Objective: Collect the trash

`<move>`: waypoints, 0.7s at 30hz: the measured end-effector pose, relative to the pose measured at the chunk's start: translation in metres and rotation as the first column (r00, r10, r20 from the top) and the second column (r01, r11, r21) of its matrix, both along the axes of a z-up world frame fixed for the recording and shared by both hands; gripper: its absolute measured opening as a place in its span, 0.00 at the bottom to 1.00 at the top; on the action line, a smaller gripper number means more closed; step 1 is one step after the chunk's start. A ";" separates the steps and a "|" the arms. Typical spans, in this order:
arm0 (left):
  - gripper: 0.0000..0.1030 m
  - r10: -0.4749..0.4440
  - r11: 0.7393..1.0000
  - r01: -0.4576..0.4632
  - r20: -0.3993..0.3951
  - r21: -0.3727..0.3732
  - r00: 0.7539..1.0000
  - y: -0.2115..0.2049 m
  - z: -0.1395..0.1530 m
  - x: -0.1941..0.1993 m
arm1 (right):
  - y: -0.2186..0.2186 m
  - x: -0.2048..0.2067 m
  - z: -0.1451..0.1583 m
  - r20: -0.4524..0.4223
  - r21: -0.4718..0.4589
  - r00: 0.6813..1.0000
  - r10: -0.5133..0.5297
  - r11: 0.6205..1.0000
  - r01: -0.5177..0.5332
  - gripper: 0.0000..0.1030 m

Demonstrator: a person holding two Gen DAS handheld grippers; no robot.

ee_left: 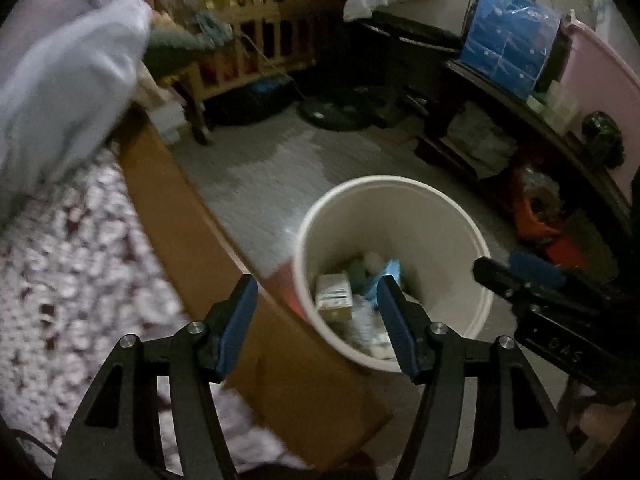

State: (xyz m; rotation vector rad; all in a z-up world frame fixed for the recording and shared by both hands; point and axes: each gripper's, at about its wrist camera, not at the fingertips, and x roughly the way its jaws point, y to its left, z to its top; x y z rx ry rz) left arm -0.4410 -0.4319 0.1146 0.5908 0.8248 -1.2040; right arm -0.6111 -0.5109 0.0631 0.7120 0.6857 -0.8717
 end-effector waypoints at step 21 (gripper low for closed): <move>0.59 0.131 0.948 -0.107 0.058 -0.301 0.990 0.092 0.089 0.013 | 0.077 0.011 0.094 0.033 -0.324 0.999 0.006 0.946 0.005 0.60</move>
